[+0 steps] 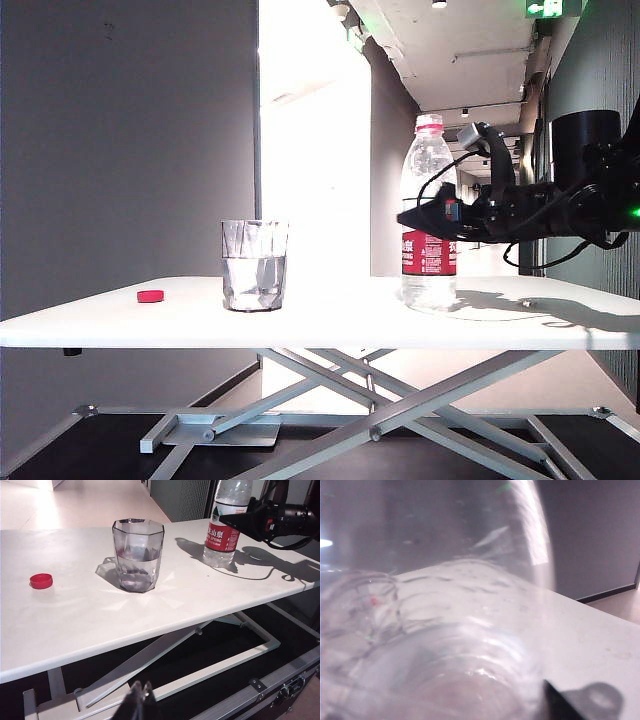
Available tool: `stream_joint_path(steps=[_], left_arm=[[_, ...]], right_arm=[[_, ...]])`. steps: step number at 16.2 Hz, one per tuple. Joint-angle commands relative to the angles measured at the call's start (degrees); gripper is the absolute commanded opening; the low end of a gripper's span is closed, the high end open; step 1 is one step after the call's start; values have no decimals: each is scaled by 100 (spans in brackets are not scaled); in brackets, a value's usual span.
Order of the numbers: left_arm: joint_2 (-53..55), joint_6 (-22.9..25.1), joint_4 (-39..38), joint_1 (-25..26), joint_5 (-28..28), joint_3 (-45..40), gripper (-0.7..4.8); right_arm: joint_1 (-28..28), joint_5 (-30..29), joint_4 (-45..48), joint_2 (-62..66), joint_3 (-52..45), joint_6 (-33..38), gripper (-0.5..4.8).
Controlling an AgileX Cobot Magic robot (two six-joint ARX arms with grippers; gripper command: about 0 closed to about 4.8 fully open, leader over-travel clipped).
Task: Pick up the mineral water bottle on the table and pour water into the mug until it's half full.
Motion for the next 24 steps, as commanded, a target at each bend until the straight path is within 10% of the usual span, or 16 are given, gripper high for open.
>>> stream_joint_path(steps=[1, 11, 13, 15, 24], left_arm=[[2, 74, -15, -9, 48, 7, -5], [2, 142, -15, -7, 44, 7, -5], [2, 129, -15, -7, 44, 7, -5], [4, 125, -13, -9, 46, 7, -5], [2, 109, -11, -7, -103, 4, -5]], right_arm=[[-17, -422, 223, -59, 31, -59, 479], [-802, -1816, 341, -426, -140, 376, 479], [-968, -1814, 435, -839, -623, 348, 337], [-1095, -1759, 435, -1292, -1156, 372, 40], [-595, 2223, -457, -4142, -3991, 538, -9]])
